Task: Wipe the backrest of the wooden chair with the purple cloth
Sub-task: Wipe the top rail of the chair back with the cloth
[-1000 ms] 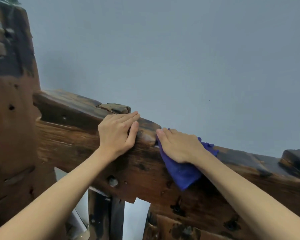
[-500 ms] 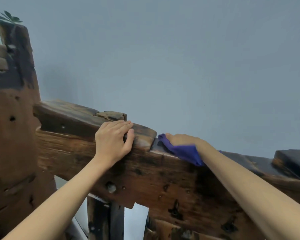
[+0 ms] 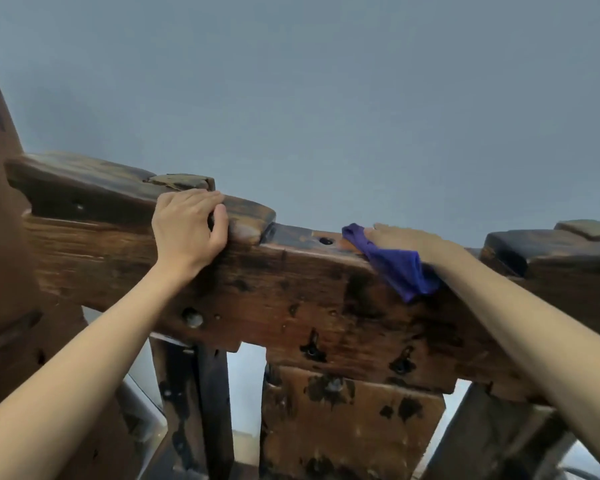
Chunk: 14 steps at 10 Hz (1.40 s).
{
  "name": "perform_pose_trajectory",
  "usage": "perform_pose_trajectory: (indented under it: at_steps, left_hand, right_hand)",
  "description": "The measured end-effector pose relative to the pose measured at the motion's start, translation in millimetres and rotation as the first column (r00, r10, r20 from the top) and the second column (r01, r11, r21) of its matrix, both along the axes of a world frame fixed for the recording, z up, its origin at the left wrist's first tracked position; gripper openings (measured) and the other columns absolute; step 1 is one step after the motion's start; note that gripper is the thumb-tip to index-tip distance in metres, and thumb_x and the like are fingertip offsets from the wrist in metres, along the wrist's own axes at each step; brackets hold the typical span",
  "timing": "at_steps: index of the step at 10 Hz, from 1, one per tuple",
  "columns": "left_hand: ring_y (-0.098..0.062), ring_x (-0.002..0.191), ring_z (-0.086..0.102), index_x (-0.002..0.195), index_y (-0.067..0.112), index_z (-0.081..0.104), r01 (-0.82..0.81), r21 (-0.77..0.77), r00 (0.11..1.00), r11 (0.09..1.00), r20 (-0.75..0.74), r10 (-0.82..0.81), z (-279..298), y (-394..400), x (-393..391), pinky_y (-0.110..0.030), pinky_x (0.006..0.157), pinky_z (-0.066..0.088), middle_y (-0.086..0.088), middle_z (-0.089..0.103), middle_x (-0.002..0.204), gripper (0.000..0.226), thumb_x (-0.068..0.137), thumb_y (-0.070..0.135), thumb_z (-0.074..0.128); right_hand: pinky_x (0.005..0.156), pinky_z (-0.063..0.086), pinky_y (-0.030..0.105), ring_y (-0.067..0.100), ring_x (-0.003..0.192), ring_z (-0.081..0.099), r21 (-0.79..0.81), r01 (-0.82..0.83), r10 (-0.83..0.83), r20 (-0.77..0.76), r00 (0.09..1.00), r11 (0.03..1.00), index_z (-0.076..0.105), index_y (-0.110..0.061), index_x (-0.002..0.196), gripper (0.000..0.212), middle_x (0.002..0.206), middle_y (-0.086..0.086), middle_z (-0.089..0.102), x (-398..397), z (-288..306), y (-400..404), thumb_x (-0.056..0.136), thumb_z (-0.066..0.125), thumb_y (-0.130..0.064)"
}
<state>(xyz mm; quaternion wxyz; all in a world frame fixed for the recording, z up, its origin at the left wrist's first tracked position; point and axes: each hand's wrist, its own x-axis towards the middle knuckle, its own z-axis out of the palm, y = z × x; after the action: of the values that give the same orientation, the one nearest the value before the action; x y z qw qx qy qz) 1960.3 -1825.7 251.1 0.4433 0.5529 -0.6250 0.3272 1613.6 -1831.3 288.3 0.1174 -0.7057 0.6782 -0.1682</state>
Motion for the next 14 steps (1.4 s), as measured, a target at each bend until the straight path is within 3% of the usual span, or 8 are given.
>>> perform_pose_trajectory:
  at_steps: [2, 4, 5, 7, 8, 11, 12, 14]
  left_hand:
    - [-0.022, 0.112, 0.067, 0.111, 0.013, 0.077, -0.072, 0.01, 0.997, 0.997, -0.036, 0.072, -11, 0, -10, -0.042, 0.1, 0.038, -0.003, 0.078, 0.112, 0.037, 0.099, 0.027, 0.046]
    - [-0.029, 0.134, 0.052, 0.134, 0.01, 0.064, -0.066, 0.164, 0.996, 0.984, 0.064, 0.057, -10, 29, -1, -0.047, 0.115, 0.033, -0.01, 0.064, 0.138, 0.05, 0.102, 0.037, 0.036]
    - [-0.029, 0.152, 0.03, 0.152, 0.019, 0.045, 0.012, 0.25, 1.0, 0.968, 0.016, -0.016, -20, 57, 16, -0.05, 0.113, 0.039, -0.007, 0.042, 0.16, 0.059, 0.098, 0.041, 0.037]
    - [-0.016, 0.158, 0.002, 0.16, 0.037, 0.015, 0.063, 0.414, 0.993, 0.908, -0.117, -0.015, -35, 94, 48, -0.034, 0.103, 0.048, 0.011, 0.0, 0.17, 0.068, 0.096, 0.052, 0.031]
    - [-0.014, 0.158, -0.002, 0.16, 0.039, 0.008, 0.035, 0.455, 0.989, 0.89, -0.142, 0.034, -34, 100, 60, -0.029, 0.103, 0.048, 0.013, -0.007, 0.17, 0.07, 0.095, 0.054, 0.028]
    - [-0.015, 0.157, -0.007, 0.158, 0.048, 0.0, -0.027, 0.545, 1.0, 0.838, 0.006, 0.028, -45, 96, 119, -0.014, 0.082, 0.05, 0.017, -0.017, 0.167, 0.075, 0.1, 0.034, 0.046]
    - [-0.014, 0.157, -0.009, 0.157, 0.049, -0.005, -0.021, 0.515, 0.996, 0.857, -0.059, 0.06, -53, 90, 147, -0.006, 0.088, 0.041, 0.02, -0.02, 0.166, 0.068, 0.103, 0.045, 0.037]
    - [-0.011, 0.156, -0.015, 0.158, 0.048, -0.005, -0.007, 0.471, 0.99, 0.882, -0.121, 0.072, -63, 72, 181, -0.039, 0.128, 0.019, 0.019, -0.019, 0.167, 0.063, 0.103, 0.057, 0.026]
  right_hand:
    - [0.098, 0.044, 0.053, 0.031, 0.121, 0.055, -0.182, -0.087, 0.034, -0.279, 0.96, 0.979, 0.056, -0.022, 0.109, 0.064, 0.128, 0.006, 0.058, -65, -9, 50, 0.093, 0.01, -0.064]
    - [0.094, 0.044, 0.049, 0.028, 0.107, 0.058, -0.113, 0.032, -0.059, -0.239, 0.969, 0.993, 0.06, -0.021, 0.098, 0.054, 0.118, 0.003, 0.064, -67, 7, 45, 0.098, 0.017, -0.053]
    - [0.102, 0.043, 0.046, 0.024, 0.135, 0.05, -0.273, -0.006, -0.09, -0.338, 0.937, 0.962, 0.055, -0.029, 0.134, 0.066, 0.142, -0.004, 0.056, -70, -20, 72, 0.096, 0.013, -0.063]
    - [0.079, 0.054, 0.044, 0.038, 0.108, 0.065, -0.527, -0.058, -0.198, -0.416, 0.888, 0.848, 0.064, -0.016, 0.133, 0.052, 0.125, 0.014, 0.069, -35, -52, 91, 0.093, 0.059, -0.049]
    - [0.053, 0.034, 0.03, 0.025, 0.091, 0.066, -0.57, -0.034, -0.135, -0.252, 0.958, 0.821, 0.065, -0.034, 0.116, 0.022, 0.104, -0.009, 0.068, 0, -38, 91, 0.095, 0.057, -0.037]
    - [0.082, 0.04, 0.038, 0.035, 0.106, 0.062, -0.45, 0.039, 0.239, 0.544, 0.805, 0.892, 0.046, -0.038, 0.123, 0.027, 0.091, -0.01, 0.061, 168, -3, 34, 0.106, 0.03, -0.051]
    - [0.099, 0.046, 0.042, 0.027, 0.122, 0.057, -0.508, -0.23, 0.305, 0.069, 0.95, 0.83, 0.051, -0.039, 0.133, 0.051, 0.129, -0.001, 0.063, 240, -6, 22, 0.101, 0.019, -0.062]
    - [0.112, 0.03, 0.057, 0.03, 0.145, 0.034, -0.374, -0.47, 0.384, -0.282, 0.879, 0.8, 0.047, -0.037, 0.14, 0.063, 0.151, 0.004, 0.048, 332, 22, -15, 0.1, 0.009, -0.065]
